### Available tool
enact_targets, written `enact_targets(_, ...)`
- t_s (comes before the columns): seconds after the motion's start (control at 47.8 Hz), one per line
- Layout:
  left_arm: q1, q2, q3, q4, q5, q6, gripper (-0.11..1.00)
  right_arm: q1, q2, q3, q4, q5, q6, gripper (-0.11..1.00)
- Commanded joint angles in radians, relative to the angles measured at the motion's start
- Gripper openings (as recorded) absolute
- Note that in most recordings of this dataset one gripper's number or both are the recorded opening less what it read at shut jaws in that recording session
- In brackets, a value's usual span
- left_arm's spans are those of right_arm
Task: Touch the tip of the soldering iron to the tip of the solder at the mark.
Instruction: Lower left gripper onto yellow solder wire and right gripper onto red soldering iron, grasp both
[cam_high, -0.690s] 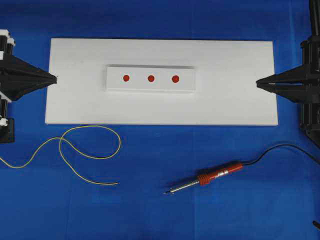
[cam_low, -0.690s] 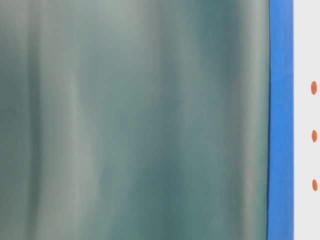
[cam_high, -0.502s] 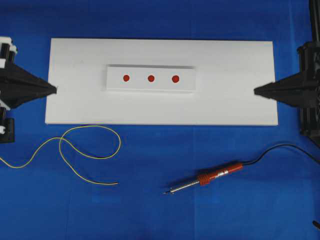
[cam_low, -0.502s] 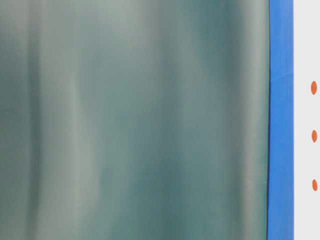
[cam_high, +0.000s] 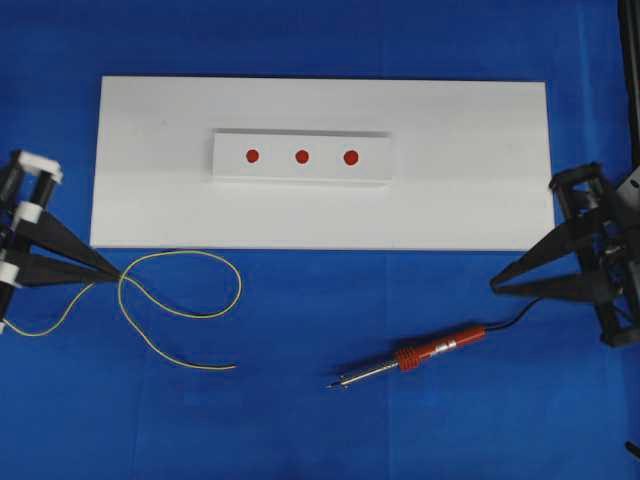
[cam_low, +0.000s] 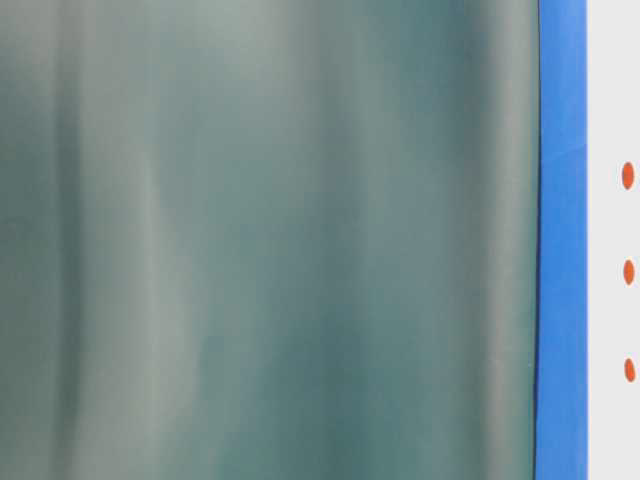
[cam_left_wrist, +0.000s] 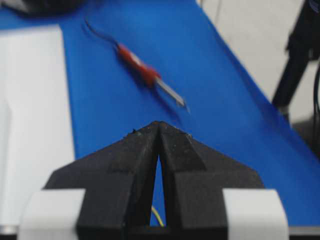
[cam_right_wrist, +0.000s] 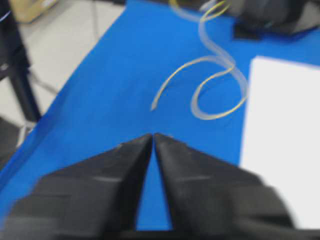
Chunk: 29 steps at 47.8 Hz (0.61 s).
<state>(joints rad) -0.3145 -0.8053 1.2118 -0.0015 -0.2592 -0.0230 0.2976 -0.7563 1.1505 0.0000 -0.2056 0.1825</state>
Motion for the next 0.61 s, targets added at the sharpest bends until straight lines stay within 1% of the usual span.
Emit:
enact_targets(0.0,-0.025,0.051,-0.006,0.0,-0.021,-0.012,0.02,0.012,0.051,-0.014,0.003,-0.012,0.023,0.3)
enact_targets(0.021,-0.031,0.06,-0.005,0.002,-0.026,-0.018,0.06,0.015,0.072,-0.015,0.005,-0.011,0.034,0.36)
enact_targets(0.042,-0.035,0.072,-0.003,0.0,-0.032,-0.025,0.1,0.017,0.086,-0.015,0.003,-0.011,0.041,0.44)
enact_targets(0.105,-0.051,0.11,0.008,0.002,-0.055,-0.052,0.24,0.031,0.132,-0.017,0.005,-0.014,0.064,0.63)
enact_targets(0.167,-0.072,0.147,0.023,0.002,-0.069,-0.072,0.44,0.054,0.189,-0.015,0.005,-0.017,0.077,0.81)
enact_targets(0.188,-0.081,0.16,0.026,0.002,-0.074,-0.078,0.52,0.058,0.206,-0.015,0.005,-0.018,0.08,0.86)
enact_targets(0.209,-0.089,0.172,0.031,0.002,-0.078,-0.083,0.59,0.063,0.221,-0.015,0.005,-0.02,0.081,0.91)
enact_targets(0.251,-0.112,0.206,0.038,0.002,-0.094,-0.092,0.7,0.071,0.255,-0.014,0.008,-0.029,0.083,0.95)
enact_targets(0.314,-0.141,0.247,0.044,0.002,-0.127,-0.095,0.85,0.08,0.304,-0.011,0.02,-0.058,0.083,0.92)
enact_targets(0.356,-0.155,0.279,0.048,0.002,-0.155,-0.095,0.87,0.081,0.337,-0.006,0.021,-0.086,0.083,0.9)
enact_targets(0.481,-0.173,0.397,0.054,0.002,-0.253,-0.095,0.82,0.086,0.454,0.015,0.026,-0.209,0.081,0.91)
enact_targets(0.586,-0.173,0.523,0.044,0.002,-0.344,-0.094,0.81,0.097,0.551,0.025,0.052,-0.313,0.083,0.91)
